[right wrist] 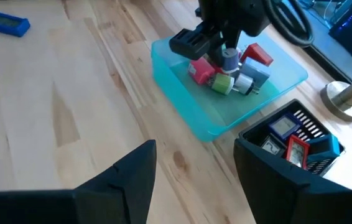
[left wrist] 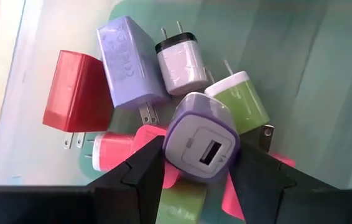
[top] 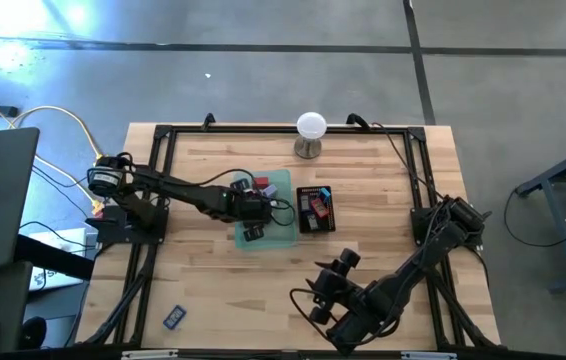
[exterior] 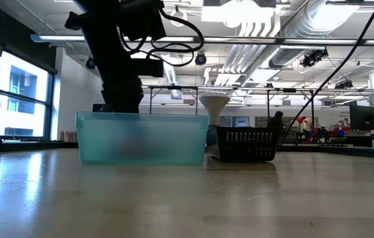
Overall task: Pick & Place Office items
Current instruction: Put the violet charger adapter into the blue bin, then put the blue digital clock into the black bin
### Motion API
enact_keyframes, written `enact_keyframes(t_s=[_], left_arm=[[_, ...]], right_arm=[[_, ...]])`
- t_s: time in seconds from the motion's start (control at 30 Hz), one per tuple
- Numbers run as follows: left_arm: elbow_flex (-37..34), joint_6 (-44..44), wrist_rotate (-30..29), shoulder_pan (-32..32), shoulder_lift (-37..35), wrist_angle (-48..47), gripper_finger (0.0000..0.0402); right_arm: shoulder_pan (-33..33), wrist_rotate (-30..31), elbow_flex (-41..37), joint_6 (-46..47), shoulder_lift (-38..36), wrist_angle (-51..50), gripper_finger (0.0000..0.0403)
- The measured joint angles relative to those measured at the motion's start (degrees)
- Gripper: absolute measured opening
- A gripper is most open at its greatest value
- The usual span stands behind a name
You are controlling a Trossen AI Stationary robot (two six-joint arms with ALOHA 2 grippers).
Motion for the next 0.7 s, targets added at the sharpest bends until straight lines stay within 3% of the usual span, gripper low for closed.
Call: enact_keyframes(t_s=[0.5, 0.7], left_arm=[[0.00, -3.55, 0.04, 1.55, -0.02, -1.88, 0.0167], [0.00, -4.96, 0.64, 1.55, -0.02, -1.67, 0.0213]], right_arm=[[0.00, -0.86, 0.00, -0.38, 0.00, -0.15, 0.0203], [0.06, -0.86, 0.00, -0.12, 0.00, -0.15, 0.0203]])
